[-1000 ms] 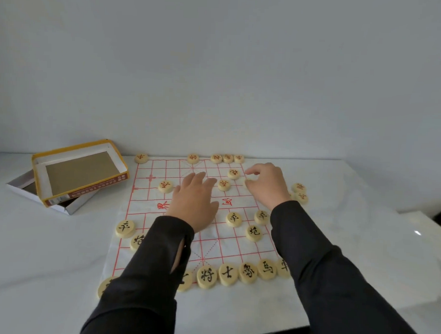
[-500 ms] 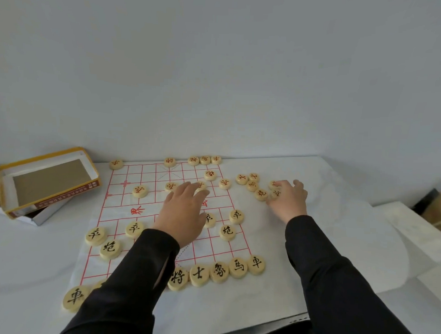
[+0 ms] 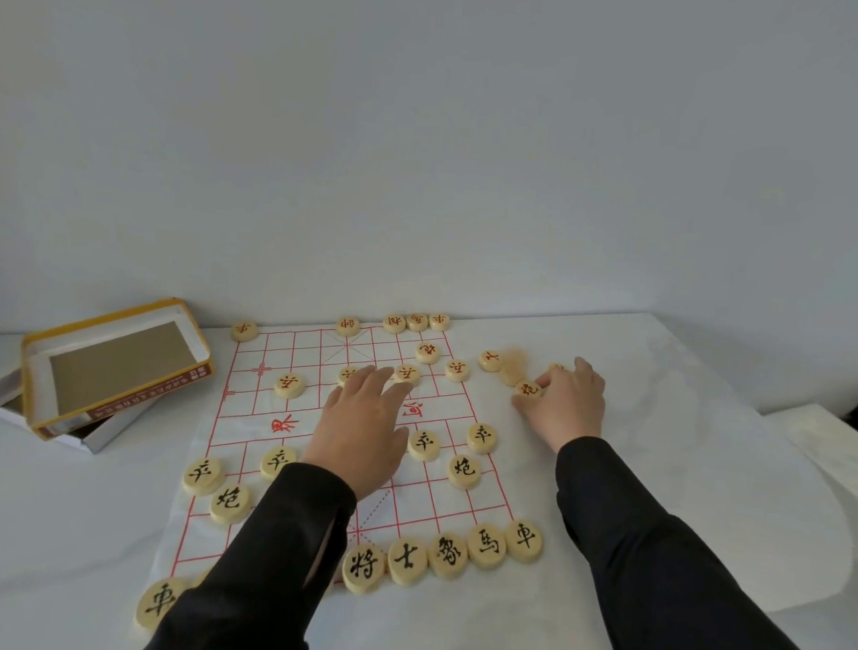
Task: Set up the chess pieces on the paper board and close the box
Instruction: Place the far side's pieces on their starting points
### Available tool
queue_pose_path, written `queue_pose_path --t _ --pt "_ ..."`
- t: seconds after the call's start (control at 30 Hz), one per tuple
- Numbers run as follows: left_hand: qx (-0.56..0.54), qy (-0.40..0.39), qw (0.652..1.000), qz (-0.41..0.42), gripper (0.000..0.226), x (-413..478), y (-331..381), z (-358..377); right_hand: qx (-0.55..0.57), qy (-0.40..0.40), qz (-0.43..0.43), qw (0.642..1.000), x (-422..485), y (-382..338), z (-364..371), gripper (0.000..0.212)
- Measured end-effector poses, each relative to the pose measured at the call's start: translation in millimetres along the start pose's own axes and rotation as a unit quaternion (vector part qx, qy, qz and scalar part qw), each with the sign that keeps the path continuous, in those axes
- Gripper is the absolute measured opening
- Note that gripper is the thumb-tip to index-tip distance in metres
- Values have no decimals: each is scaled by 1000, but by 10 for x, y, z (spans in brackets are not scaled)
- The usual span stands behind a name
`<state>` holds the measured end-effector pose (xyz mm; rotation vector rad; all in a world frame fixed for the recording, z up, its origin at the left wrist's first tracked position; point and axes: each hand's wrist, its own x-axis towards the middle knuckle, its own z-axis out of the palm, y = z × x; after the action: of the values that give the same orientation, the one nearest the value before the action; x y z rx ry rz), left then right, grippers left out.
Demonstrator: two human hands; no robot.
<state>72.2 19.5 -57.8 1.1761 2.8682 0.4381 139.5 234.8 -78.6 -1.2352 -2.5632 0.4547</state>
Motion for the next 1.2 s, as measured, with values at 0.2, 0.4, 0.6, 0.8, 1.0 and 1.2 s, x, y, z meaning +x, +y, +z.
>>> queue_pose_path --t 0.2,0.4,0.6,0.8,1.0,1.2 --pt "-7 -1 1000 -28 54 23 -102 -59 65 90 -50 993 -62 -232 -64 33" --pt "-28 3 997 -69 53 4 -293 -196 409 -78 14 909 -194 -604 -168 34" --pt "-107 23 983 -147 50 -108 -732 -505 487 -159 13 859 -345 -979 -89 33" --pt "-143 2 967 -210 44 -299 -1124 -705 441 -201 -49 873 -432 -1410 62 34" --pt "-154 -22 964 -215 43 -354 -1326 -717 343 -193 -131 910 -328 -1946 238 31" --pt "-168 -12 961 -220 43 -353 -1433 -698 206 -208 -211 933 -238 -2520 517 22"
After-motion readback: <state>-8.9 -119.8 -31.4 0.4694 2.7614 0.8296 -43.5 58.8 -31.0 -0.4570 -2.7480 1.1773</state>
